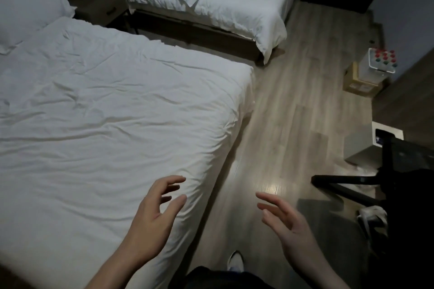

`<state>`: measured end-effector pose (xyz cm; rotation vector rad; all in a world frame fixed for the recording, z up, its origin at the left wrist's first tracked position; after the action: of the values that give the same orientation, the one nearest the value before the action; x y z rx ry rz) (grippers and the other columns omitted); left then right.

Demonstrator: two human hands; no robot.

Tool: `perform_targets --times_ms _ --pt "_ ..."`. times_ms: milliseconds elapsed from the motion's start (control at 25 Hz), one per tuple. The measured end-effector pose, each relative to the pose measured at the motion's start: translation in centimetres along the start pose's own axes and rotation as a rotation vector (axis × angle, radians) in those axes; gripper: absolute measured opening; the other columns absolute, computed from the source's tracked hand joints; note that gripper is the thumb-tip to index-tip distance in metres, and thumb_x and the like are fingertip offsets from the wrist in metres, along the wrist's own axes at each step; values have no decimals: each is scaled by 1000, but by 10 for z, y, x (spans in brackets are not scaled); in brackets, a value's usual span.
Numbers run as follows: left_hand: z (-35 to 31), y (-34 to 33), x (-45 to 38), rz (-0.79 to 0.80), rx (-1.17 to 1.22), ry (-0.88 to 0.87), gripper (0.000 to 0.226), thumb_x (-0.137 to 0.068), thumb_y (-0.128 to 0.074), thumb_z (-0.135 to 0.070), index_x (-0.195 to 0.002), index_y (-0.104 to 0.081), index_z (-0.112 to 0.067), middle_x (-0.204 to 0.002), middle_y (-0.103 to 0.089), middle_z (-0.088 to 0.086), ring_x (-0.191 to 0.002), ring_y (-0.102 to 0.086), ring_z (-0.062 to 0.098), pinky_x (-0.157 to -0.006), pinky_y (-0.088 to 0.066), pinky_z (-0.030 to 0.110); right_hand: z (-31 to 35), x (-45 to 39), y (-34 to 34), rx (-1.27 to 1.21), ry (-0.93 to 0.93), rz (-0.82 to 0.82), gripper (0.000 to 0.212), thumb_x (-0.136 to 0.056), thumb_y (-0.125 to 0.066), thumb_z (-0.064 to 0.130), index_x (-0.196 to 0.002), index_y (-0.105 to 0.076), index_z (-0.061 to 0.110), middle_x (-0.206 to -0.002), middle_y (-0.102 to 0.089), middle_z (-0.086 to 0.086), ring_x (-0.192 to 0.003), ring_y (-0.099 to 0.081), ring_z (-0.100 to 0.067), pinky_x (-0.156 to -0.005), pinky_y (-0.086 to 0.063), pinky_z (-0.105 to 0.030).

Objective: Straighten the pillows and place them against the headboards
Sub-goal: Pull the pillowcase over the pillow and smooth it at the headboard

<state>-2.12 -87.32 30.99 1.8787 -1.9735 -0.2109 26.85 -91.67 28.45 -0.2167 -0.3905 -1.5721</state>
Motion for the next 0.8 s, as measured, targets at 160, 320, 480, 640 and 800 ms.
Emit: perform_targets --times_ms 160,320,480,640,800 --pt "-14 -17 -26 -50 -6 28 32 -98 -65 -14 -125 -66 -31 -130 -65 -20 -123 -60 -1 -96 -46 9 18 -53 29 -15 -4 25 35 -97 -67 8 -116 -76 36 -117 -77 7 -119 -69 -7 -109 -52 -49" --pt "-18 -29 -70 -104 3 102 37 -98 -65 -14 -124 -65 -39 -130 -64 -20 -122 -60 -3 -93 -44 5 53 -126 42 30 41 111 33 -97 -67 10 -119 -75 33 -117 -77 8 -120 -68 -6 -105 -55 -38" --pt "-36 -50 -164 -110 29 110 34 -99 -64 -18 -124 -64 -41 -128 -63 -25 -122 -59 -5 -93 -46 13 94 -214 66 64 86 121 33 -98 -67 14 -119 -74 39 -119 -76 10 -121 -66 -2 -100 -53 -29" --pt "-82 -74 -283 -74 64 83 30 -99 -64 -24 -123 -64 -42 -123 -64 -28 -120 -60 -6 -94 -46 20 126 -297 99 36 68 51 36 -97 -67 14 -115 -75 44 -118 -77 4 -122 -67 -6 -102 -56 -36" --pt "-143 -112 -398 33 23 8 28 -99 -64 -23 -124 -64 -38 -127 -64 -25 -123 -58 -5 -98 -46 21 146 -363 151 1 51 -27 35 -96 -67 16 -116 -74 45 -119 -76 6 -122 -66 -6 -102 -56 -38"
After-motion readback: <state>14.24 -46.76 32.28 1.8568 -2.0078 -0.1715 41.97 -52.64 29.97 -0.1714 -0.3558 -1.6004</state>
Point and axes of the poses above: each hand's wrist, its own x-axis away from the middle knuckle, its own y-axis out of the back of the hand, z = x × y, the point moved 5 cm from there along -x, towards the middle knuckle
